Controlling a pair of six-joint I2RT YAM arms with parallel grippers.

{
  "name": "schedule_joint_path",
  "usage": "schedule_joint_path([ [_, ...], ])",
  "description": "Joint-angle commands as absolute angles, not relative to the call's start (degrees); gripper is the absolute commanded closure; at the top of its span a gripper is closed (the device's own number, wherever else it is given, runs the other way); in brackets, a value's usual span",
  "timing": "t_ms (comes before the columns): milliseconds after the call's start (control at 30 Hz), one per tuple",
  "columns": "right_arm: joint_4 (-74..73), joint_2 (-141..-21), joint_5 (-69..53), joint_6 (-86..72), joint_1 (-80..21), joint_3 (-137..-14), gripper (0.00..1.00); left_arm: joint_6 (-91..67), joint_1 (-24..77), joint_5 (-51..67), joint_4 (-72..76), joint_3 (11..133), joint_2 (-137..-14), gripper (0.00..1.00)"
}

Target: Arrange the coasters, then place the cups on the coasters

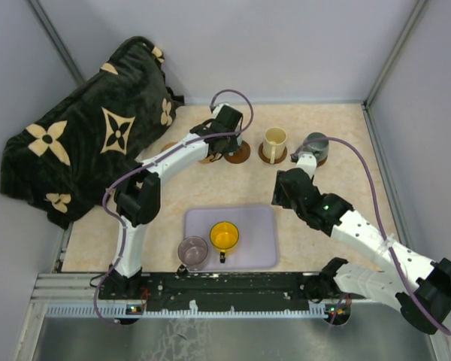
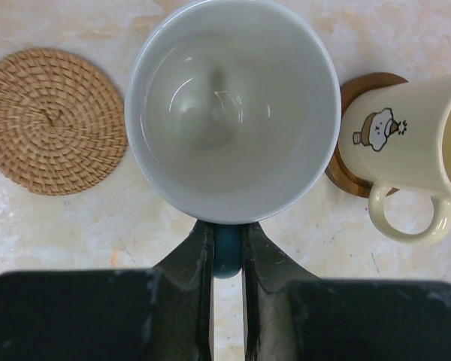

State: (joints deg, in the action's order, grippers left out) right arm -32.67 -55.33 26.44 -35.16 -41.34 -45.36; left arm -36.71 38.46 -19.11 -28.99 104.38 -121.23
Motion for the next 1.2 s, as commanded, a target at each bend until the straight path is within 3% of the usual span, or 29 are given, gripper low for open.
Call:
schedule_joint_path([
  [0, -30.9, -54.4, 26.4, -35.3, -41.0, -45.9, 0.44, -37.3, 38.8, -15.3, -24.1, 107.4, -122.0, 1.00],
  [1167, -29.7, -53.4, 25.0, -36.5, -41.0, -45.0, 0.45, -35.6, 40.0, -17.1, -26.2, 106.7, -122.5, 1.00],
])
